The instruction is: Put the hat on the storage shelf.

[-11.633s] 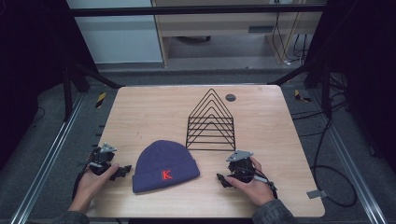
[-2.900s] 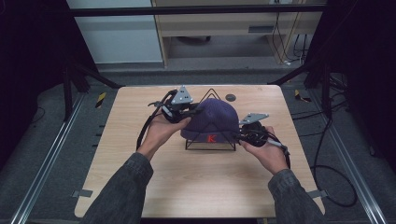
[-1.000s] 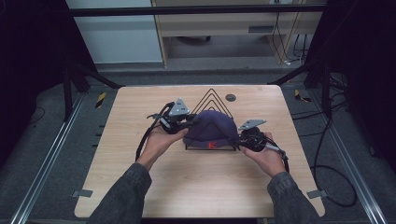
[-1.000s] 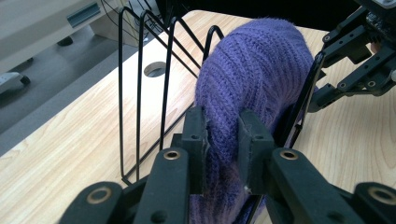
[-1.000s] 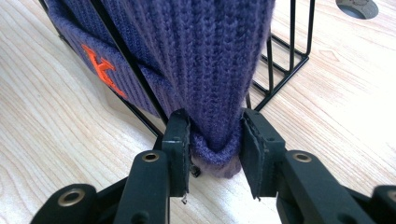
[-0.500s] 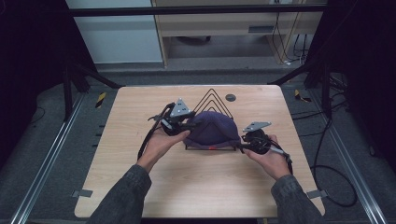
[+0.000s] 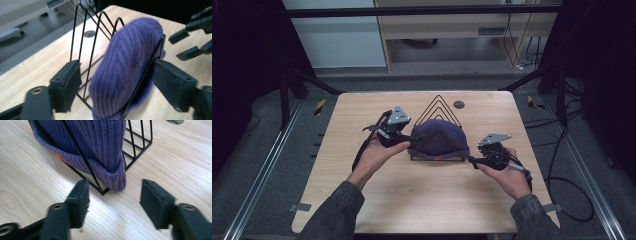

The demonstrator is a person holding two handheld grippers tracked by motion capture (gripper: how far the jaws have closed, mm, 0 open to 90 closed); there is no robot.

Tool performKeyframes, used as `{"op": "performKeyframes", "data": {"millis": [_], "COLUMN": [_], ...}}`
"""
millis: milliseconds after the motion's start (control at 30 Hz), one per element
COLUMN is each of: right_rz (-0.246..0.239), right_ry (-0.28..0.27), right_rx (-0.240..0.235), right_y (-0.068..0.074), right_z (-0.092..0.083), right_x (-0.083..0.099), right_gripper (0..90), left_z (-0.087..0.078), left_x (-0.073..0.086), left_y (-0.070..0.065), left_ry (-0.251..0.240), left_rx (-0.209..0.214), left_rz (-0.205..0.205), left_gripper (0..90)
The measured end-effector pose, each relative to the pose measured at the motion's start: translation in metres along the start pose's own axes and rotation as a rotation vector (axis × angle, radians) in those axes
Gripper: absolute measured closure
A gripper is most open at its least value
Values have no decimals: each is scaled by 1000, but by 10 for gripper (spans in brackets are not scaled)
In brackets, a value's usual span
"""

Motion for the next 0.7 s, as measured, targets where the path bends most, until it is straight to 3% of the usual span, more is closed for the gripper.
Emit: {"op": "performKeyframes", "data": {"millis": [167,267,467,700], "right_rz": [26,26,15,6], "right_ry": [-37,-52,-61,-62], "right_rx": [3,-4,-14,-26], "right_y": [11,19,36,49], "right_z": [-10,-15,-24,-29], "right_x": [-3,-4,-4,-4], "right_gripper": [229,182,132,87], "left_z": [-11,-19,-36,-49], "left_x": [6,12,25,42], "left_y": [-3,-8,-18,-19], "left_ry": [24,33,40,59], "left_rx": [17,36,70,56], "left_rz": [-29,-26,-15,-14], "left_gripper": [119,94,64,56]}}
Point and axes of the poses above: each handheld gripper's, and its own axes: z roughly forward along the jaws, x roughly out of its underside, y roughly to its left, the point moved 7 cm from there along z, roughly forward along the jaws, and after that the axes turned 15 degrees about -x, right-handed, at the moved point
